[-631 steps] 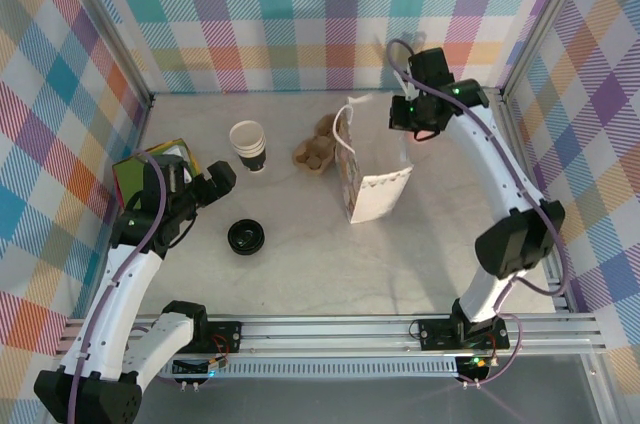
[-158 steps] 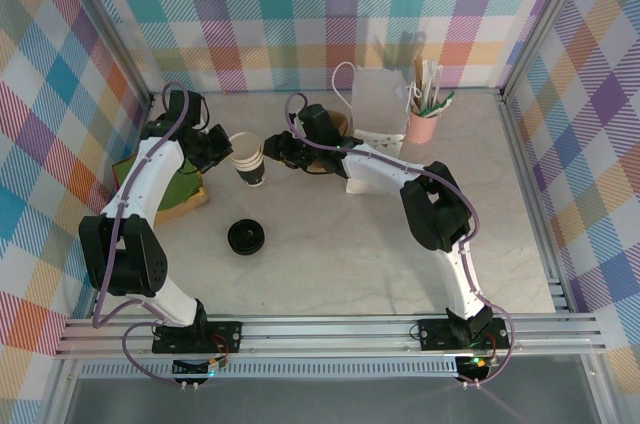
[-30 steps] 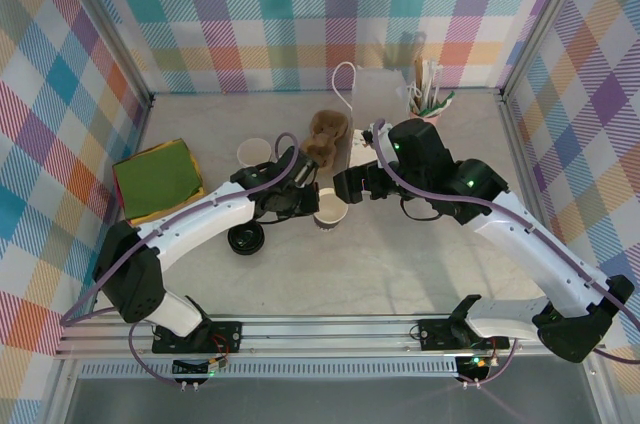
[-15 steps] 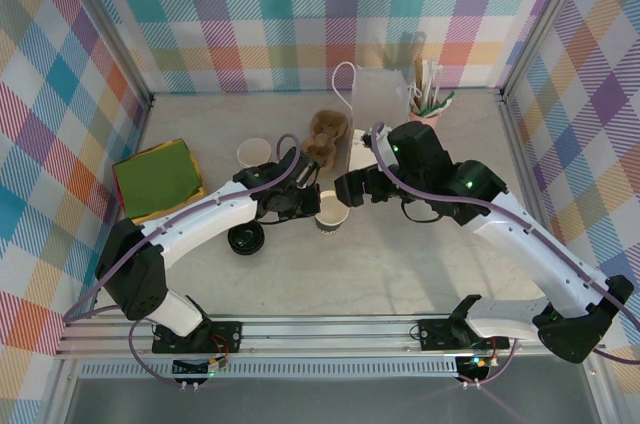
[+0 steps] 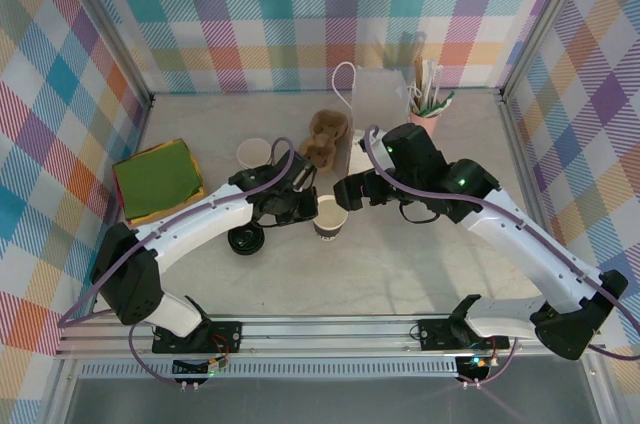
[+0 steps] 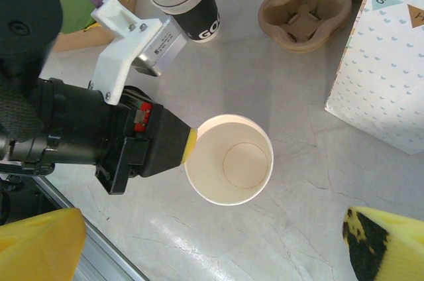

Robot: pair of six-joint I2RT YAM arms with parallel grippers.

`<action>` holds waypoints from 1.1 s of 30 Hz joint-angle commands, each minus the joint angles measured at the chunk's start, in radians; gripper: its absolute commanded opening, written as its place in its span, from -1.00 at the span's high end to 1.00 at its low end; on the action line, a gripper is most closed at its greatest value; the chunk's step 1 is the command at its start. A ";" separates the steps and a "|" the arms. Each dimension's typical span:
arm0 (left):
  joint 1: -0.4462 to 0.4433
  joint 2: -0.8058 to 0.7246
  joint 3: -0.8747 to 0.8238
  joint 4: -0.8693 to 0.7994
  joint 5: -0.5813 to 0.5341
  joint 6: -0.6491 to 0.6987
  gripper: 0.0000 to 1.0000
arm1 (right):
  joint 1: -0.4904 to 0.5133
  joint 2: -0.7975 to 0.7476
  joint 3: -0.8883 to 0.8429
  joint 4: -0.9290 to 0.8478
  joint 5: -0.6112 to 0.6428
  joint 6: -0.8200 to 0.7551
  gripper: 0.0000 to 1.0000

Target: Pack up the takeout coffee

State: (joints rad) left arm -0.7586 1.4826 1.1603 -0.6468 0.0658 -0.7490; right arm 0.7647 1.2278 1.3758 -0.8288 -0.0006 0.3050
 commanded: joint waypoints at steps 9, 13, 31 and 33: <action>0.005 -0.043 -0.074 0.002 0.022 -0.046 1.00 | -0.005 0.033 -0.004 0.011 -0.036 0.003 -0.98; 0.006 -0.052 -0.077 -0.006 0.011 -0.047 0.76 | -0.006 0.033 -0.002 0.011 -0.038 0.003 -0.99; 0.098 -0.195 0.007 -0.314 -0.302 0.057 -0.99 | 0.011 0.060 -0.023 0.086 -0.121 0.040 -0.98; 0.141 -0.220 -0.017 -0.338 -0.337 0.062 -0.99 | 0.022 0.068 -0.031 0.101 -0.121 0.040 -0.98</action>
State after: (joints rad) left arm -0.6613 1.3041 1.1500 -0.8814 -0.1642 -0.7147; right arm 0.7731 1.2823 1.3598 -0.7692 -0.0959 0.3286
